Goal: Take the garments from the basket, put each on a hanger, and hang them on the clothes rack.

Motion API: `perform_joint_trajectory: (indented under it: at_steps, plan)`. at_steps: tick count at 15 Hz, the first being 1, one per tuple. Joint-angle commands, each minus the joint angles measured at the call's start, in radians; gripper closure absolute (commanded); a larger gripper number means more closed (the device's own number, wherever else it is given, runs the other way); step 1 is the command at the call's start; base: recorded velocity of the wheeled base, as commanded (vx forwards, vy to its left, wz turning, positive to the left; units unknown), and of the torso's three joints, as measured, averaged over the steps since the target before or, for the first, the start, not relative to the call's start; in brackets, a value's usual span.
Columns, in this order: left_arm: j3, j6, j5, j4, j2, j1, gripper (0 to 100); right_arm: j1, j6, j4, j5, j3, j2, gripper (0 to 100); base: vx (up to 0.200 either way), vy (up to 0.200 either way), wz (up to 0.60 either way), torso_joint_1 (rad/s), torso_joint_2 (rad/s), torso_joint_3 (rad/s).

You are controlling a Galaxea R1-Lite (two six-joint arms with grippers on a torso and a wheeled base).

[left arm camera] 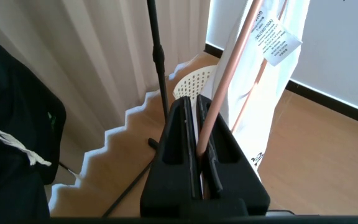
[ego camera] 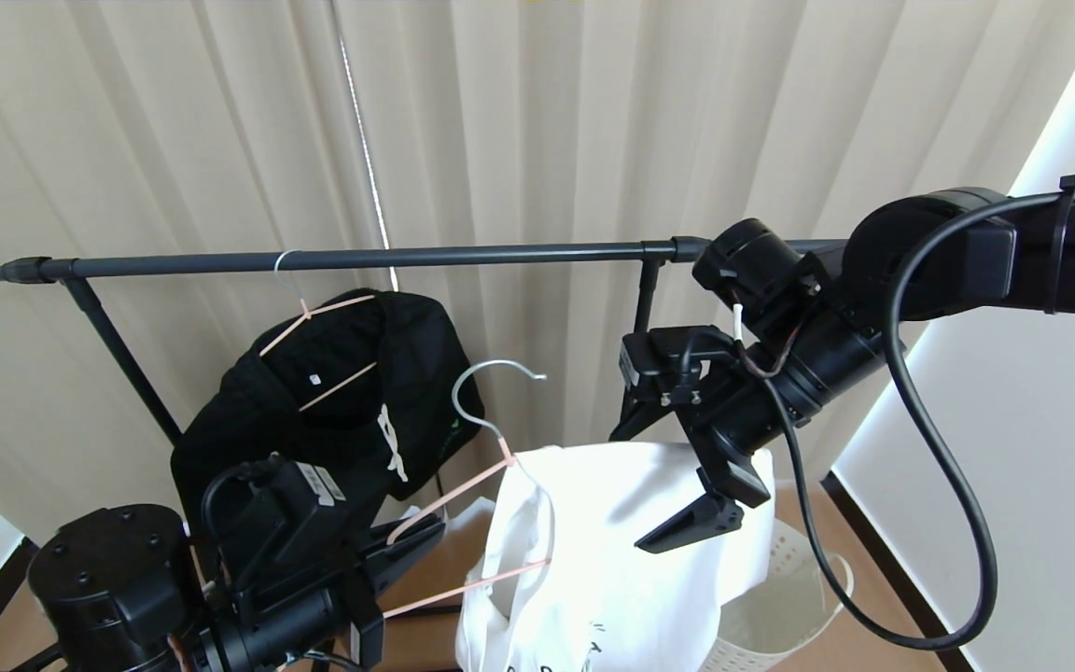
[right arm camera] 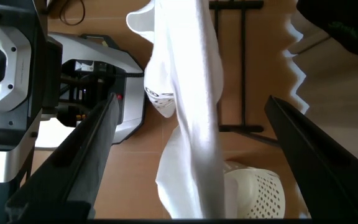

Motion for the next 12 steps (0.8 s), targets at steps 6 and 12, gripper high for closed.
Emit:
perform_joint_trajectory:
  at_steps: [6,12]
  plan:
    - [-0.001,-0.003,0.000,-0.001,-0.005,0.000,100,0.009,0.012,-0.017,0.001,0.003,0.004,100,0.000,0.000,0.00,0.000,0.00,0.000]
    - [0.000,-0.005,0.000,-0.001,-0.001,0.000,100,0.009,0.012,-0.017,0.001,0.001,-0.022,100,0.000,0.000,0.00,0.000,0.00,0.000]
